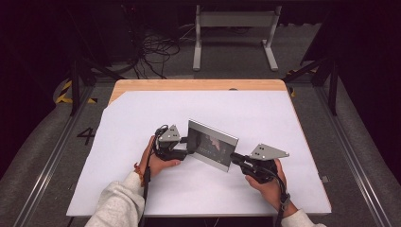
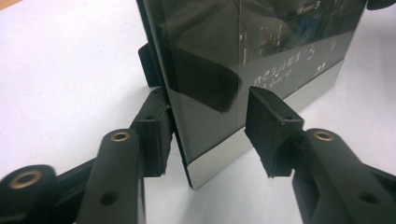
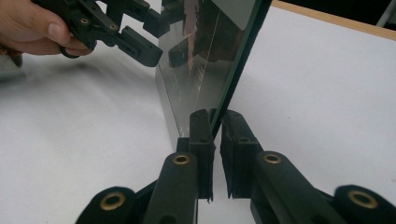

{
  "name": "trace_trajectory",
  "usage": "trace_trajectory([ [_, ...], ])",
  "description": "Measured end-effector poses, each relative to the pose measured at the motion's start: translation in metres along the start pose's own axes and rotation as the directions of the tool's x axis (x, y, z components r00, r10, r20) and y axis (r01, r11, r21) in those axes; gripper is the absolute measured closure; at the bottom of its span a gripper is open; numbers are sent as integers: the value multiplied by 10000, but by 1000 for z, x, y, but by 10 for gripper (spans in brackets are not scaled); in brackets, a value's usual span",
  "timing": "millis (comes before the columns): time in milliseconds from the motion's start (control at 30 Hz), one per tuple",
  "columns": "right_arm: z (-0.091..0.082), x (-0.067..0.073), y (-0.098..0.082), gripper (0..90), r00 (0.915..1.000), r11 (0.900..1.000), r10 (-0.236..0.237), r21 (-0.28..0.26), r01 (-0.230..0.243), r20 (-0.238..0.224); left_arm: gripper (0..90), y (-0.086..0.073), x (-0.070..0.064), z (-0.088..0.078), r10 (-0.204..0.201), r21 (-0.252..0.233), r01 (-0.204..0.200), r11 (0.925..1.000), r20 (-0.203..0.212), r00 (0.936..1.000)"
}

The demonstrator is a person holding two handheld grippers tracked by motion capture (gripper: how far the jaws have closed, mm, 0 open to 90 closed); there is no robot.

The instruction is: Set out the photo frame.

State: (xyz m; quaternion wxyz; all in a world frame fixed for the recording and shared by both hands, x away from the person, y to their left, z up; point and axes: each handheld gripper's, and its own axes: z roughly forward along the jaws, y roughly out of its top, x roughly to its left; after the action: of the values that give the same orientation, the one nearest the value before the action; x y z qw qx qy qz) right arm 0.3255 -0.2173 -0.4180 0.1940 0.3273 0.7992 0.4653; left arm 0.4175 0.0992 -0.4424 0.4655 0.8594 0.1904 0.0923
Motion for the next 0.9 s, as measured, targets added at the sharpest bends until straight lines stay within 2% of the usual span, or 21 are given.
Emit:
trace_trajectory([
  [300, 1, -3, 0, 835, 9999, 10000, 35, -48, -34, 154, 591, -1, -2, -6, 218, 197, -219, 9996, 58, 9997],
  [900, 9, -11, 3, 819, 9996, 9998, 150, -156, -146, 260, 627, -6, -10, -14, 249, 340, -247, 9991, -65, 9997],
])
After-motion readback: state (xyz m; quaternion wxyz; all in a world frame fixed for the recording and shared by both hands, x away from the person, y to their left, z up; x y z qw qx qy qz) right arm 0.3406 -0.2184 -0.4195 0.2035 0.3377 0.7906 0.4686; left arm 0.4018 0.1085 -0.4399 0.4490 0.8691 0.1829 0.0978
